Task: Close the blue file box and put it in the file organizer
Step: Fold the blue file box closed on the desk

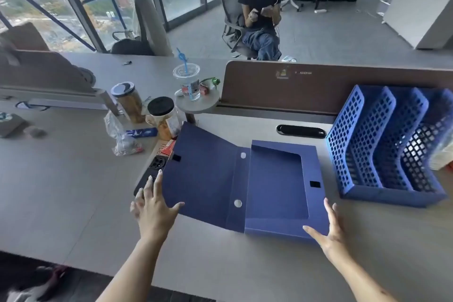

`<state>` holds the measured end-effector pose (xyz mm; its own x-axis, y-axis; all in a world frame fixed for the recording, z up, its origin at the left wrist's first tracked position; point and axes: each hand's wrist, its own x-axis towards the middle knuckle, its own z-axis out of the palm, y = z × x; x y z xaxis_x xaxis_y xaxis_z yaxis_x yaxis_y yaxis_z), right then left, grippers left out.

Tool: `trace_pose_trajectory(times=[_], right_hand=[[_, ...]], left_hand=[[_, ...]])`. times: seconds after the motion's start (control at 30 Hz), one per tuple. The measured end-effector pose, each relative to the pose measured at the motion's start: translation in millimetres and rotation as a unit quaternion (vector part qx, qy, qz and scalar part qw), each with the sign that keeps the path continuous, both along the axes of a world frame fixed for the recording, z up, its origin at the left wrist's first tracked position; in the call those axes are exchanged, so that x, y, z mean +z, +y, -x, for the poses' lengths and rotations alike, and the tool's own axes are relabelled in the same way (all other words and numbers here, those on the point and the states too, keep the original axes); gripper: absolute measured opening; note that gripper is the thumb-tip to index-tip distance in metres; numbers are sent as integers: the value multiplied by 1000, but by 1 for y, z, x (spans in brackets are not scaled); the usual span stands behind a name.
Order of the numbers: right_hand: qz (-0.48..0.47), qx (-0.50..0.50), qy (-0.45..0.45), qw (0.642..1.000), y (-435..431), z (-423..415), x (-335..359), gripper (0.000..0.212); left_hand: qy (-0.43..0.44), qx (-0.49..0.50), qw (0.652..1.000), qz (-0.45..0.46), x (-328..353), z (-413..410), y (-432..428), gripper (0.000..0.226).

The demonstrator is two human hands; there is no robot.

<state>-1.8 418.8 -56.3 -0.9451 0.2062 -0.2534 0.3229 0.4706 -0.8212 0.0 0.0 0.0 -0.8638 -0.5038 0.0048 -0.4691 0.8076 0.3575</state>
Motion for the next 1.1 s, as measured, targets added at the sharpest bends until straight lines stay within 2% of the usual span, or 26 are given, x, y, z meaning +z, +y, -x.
trace_pose_trajectory(times=[0.2,0.4,0.53,0.63,0.73,0.87,0.9,1.0,1.1], right_hand=[[10,2,-24,1000,-4,-1,-14,101],[-7,1,-28,1000,-13,-4,-18,98],[-11,24,-19,999,-20,-12,-22,98],[-37,39,-27,998,-21,-14,-24,96],[-94,35,-17,995,-25,-5,-11,84],[-105,76,27,991,-43,10,32,60],[-84,101,32,991,-48,14,47,53],[67,125,33,989,-67,25,94,43],[137,127,44,981,-83,35,127,43]], left_hand=[[-7,25,1000,-9,7,-8,-12,80],[81,8,991,-108,30,-10,-8,75],[160,-2,953,-255,57,-7,6,66],[173,-26,924,-340,70,-3,16,64],[179,-80,900,-388,82,0,34,62],[155,-187,868,-432,96,1,63,50],[132,-214,861,-442,98,1,70,48],[65,-273,844,-457,96,6,87,50],[42,-267,841,-469,80,19,103,57]])
